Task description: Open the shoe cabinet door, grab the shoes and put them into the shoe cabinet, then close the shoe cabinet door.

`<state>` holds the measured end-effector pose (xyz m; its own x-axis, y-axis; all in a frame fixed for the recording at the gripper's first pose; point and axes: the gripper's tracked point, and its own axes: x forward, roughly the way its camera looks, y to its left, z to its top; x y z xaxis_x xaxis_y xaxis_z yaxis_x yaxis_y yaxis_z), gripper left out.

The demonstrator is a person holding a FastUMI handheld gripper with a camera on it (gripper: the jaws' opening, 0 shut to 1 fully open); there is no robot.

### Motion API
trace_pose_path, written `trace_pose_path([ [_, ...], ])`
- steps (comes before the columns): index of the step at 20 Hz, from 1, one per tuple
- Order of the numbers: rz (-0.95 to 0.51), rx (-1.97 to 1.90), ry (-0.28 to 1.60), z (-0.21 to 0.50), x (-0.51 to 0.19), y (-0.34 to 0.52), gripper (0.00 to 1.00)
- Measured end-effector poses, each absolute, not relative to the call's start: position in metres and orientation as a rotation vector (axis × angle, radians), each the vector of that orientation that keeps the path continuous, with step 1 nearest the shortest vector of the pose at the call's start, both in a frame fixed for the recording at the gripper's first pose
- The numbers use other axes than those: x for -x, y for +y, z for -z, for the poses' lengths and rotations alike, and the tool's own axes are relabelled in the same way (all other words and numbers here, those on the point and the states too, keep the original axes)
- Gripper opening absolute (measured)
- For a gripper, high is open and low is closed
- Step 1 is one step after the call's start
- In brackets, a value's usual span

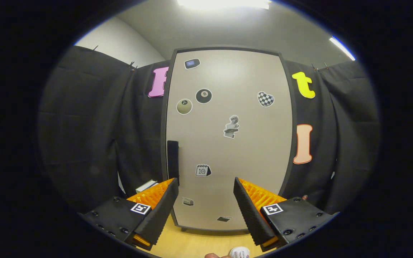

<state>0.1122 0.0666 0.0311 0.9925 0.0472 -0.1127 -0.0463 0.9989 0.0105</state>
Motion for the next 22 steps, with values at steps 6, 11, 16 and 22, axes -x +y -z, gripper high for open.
trace_pose_path([
  [6, -0.077, -0.03, 0.092, -0.043, -0.173, 0.092, 0.97],
  [11, -0.159, -0.023, 0.111, -0.03, -0.199, 0.133, 0.97],
  [16, -0.19, -0.04, 0.158, -0.002, -0.229, 0.158, 0.94],
  [22, -0.146, -0.098, 0.236, 0.023, -0.245, 0.164, 0.68],
])
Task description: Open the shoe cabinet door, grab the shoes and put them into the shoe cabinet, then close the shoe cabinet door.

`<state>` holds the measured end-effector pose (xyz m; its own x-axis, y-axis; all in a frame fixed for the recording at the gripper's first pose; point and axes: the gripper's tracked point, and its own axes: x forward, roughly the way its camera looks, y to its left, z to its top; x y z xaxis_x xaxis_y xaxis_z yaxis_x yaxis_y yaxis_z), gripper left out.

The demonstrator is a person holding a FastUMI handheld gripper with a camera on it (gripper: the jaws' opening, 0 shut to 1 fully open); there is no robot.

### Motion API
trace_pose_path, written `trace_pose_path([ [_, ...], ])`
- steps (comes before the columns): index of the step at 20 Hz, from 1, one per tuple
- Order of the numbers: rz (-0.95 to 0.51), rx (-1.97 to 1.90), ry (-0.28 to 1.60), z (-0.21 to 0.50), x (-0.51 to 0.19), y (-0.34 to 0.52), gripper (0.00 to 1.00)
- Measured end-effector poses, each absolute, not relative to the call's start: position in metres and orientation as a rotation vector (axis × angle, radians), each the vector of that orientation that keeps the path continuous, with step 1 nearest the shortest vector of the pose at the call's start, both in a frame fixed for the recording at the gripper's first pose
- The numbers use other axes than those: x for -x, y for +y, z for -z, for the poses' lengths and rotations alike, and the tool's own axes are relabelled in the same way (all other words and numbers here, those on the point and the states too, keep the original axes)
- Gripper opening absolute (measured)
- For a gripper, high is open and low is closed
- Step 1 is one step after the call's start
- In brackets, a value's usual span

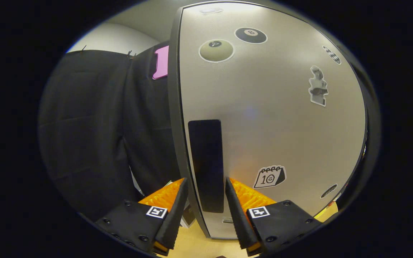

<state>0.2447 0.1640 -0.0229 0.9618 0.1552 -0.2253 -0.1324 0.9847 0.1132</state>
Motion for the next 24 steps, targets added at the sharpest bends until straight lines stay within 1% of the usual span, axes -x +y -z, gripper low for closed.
trace_pose_path([
  [1, -0.129, -0.081, 0.231, 0.023, -0.245, 0.163, 0.64],
  [2, -0.094, -0.057, 0.225, 0.024, -0.246, 0.159, 0.56],
  [4, -0.068, -0.051, 0.225, 0.021, -0.246, 0.159, 0.4],
  [8, -0.026, -0.047, 0.237, 0.023, -0.247, 0.158, 0.29],
  [9, -0.016, -0.047, 0.237, 0.024, -0.247, 0.158, 0.3],
  [10, -0.01, -0.048, 0.237, 0.024, -0.247, 0.158, 0.26],
  [12, -0.02, -0.062, 0.238, 0.023, -0.245, 0.158, 0.2],
  [13, -0.035, -0.072, 0.238, 0.025, -0.246, 0.159, 0.2],
  [14, -0.051, -0.066, 0.248, 0.025, -0.244, 0.159, 0.14],
  [15, -0.066, -0.058, 0.253, 0.027, -0.244, 0.16, 0.14],
  [17, -0.079, -0.053, 0.259, 0.027, -0.238, 0.159, 0.1],
  [21, -0.101, -0.04, 0.242, 0.026, -0.223, 0.155, 0.1],
  [24, -0.151, -0.057, 0.231, 0.025, -0.208, 0.15, 0.1],
])
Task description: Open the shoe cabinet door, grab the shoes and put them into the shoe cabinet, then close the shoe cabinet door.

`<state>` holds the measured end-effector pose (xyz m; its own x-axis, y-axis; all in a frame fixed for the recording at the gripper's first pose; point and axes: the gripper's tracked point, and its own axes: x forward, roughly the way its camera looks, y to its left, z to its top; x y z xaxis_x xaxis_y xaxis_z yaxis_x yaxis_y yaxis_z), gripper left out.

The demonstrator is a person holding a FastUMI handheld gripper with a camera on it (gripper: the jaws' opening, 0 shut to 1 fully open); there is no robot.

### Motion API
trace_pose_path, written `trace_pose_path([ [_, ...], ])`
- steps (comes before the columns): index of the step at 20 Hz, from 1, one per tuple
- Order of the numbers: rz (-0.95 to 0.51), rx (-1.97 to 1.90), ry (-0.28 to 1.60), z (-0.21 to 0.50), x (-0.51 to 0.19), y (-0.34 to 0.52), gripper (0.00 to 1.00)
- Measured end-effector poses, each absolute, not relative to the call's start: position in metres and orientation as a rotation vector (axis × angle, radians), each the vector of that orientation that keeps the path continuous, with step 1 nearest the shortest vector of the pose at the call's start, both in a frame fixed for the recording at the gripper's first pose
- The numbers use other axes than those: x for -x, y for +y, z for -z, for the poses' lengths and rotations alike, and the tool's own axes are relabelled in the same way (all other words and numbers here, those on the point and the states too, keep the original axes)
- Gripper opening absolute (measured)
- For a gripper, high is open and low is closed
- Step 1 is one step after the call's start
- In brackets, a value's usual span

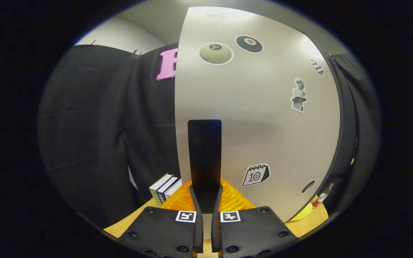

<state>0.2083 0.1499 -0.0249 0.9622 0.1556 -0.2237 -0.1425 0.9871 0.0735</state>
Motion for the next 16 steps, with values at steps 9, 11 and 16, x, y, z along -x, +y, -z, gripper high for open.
trace_pose_path([
  [9, -0.152, -0.055, 0.199, 0.021, -0.168, 0.127, 0.1],
  [11, -0.143, -0.036, 0.196, 0.02, -0.16, 0.122, 0.1],
  [16, -0.127, -0.046, 0.202, 0.018, -0.144, 0.108, 0.1],
])
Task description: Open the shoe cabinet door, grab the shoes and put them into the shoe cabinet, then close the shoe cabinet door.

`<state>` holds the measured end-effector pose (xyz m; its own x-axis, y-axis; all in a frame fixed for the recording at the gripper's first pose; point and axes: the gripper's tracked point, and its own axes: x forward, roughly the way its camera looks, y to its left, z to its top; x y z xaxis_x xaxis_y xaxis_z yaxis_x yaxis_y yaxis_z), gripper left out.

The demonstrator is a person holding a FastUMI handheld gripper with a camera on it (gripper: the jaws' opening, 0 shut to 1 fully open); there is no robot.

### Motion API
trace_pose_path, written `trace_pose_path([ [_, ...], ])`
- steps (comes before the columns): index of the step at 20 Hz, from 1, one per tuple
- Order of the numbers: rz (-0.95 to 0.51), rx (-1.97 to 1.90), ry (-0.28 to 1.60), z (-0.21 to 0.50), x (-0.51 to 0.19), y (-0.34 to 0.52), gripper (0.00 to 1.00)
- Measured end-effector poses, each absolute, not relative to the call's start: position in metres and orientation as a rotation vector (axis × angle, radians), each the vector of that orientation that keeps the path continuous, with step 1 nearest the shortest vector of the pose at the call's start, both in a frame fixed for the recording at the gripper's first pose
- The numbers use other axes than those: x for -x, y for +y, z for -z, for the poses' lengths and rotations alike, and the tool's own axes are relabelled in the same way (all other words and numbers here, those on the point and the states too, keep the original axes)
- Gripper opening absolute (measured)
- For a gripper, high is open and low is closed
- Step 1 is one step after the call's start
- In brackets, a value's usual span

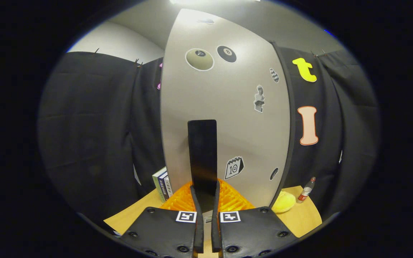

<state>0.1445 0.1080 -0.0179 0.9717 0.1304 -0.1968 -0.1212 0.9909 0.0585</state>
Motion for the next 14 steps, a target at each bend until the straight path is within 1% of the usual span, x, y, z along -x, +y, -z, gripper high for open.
trace_pose_path([
  [7, -0.103, -0.054, 0.213, 0.017, -0.123, 0.082, 0.1],
  [14, 0.028, -0.057, 0.209, 0.016, -0.109, 0.048, 0.09],
])
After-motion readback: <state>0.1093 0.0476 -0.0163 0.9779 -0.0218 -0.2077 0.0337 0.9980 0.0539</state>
